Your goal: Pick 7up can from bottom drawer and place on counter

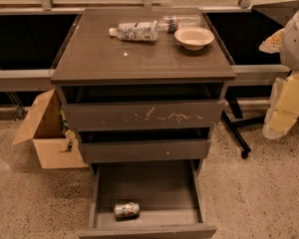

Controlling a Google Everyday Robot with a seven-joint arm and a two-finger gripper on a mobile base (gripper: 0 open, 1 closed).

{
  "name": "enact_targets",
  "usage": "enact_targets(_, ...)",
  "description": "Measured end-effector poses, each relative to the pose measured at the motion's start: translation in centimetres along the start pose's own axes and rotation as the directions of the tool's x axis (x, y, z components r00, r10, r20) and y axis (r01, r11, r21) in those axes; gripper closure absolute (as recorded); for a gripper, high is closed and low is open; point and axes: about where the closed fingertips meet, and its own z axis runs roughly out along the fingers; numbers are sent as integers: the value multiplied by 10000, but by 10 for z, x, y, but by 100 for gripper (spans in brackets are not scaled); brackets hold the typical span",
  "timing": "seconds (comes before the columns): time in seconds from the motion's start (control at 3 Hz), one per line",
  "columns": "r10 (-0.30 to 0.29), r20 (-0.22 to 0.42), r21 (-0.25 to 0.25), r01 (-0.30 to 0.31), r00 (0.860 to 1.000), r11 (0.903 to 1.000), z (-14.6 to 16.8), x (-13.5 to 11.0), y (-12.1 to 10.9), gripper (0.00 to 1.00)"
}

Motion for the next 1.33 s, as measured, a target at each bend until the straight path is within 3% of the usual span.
enact_targets(0.33,-1,5,-5,1,10000,10000,0,0,0,0)
enact_targets(0.67,-134,531,-613,167,9985,9980,32,-13,-5,0)
enact_targets(1.0,-263,1115,-1642,446,9934,9854,85,-34,3,0)
enact_targets(1.33,-356,1591,-2384,734,9866,9684,138,-60,25,0)
